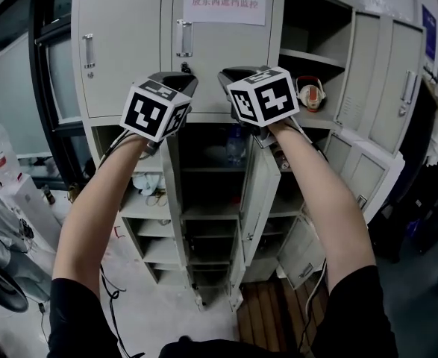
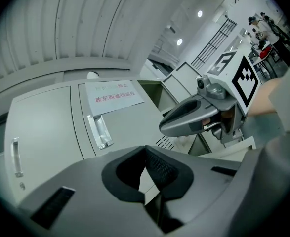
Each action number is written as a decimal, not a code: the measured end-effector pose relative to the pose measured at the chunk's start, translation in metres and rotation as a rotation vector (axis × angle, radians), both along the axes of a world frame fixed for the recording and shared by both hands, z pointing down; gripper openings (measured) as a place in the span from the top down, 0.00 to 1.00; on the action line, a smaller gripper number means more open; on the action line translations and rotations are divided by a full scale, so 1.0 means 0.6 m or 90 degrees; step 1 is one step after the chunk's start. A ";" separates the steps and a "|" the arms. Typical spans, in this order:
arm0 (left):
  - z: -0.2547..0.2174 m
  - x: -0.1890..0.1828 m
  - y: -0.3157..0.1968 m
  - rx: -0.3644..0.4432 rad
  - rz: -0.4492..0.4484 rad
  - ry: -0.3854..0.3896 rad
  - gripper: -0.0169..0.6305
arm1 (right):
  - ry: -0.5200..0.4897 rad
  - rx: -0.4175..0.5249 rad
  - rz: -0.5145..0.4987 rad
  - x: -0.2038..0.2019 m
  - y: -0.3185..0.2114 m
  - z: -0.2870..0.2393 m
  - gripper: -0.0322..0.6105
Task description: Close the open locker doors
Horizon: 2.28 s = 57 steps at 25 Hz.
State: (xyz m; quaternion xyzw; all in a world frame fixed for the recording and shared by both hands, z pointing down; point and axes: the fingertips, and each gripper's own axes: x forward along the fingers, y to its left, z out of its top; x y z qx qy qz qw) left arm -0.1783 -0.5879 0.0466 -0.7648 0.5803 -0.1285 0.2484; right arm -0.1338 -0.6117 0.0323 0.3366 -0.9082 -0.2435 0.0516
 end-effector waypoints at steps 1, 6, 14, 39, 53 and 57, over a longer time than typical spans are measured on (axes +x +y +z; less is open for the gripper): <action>0.004 0.009 0.009 0.003 -0.004 -0.008 0.94 | 0.005 0.013 -0.002 0.010 0.016 0.003 0.87; 0.015 0.068 0.063 0.018 -0.012 -0.028 0.94 | 0.024 0.070 -0.040 0.049 0.104 0.017 0.87; 0.057 0.137 0.182 0.057 0.001 -0.094 0.94 | 0.058 0.123 -0.039 0.097 0.219 0.082 0.87; 0.333 0.047 0.635 -0.007 0.188 0.062 0.94 | -0.012 0.014 0.127 0.108 0.632 0.321 0.87; 0.388 0.130 0.704 0.006 0.152 0.095 0.94 | -0.030 -0.032 0.126 0.221 0.696 0.388 0.88; 0.395 0.199 0.704 0.000 0.172 0.090 0.94 | -0.036 -0.024 0.123 0.266 0.698 0.394 0.88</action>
